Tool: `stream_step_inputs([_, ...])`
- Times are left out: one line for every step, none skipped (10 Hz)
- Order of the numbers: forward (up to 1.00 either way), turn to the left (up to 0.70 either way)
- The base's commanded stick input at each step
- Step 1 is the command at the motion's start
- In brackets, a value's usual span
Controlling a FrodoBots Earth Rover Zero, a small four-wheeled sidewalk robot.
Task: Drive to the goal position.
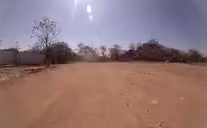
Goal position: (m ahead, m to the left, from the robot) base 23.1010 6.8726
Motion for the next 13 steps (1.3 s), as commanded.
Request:
stream_step_inputs([1.0, 0.0])
stream_step_inputs([1.0, 0.0])
stream_step_inputs([1.0, 0.0])
stream_step_inputs([1.0, 0.0])
stream_step_inputs([1.0, 0.0])
stream_step_inputs([1.0, 0.0])
stream_step_inputs([1.0, 0.0])
stream_step_inputs([1.0, 0.0])
stream_step_inputs([1.0, 0.0])
stream_step_inputs([1.0, 0.0])
stream_step_inputs([1.0, 0.0])
stream_step_inputs([1.0, 0.0])
stream_step_inputs([1.0, 0.0])
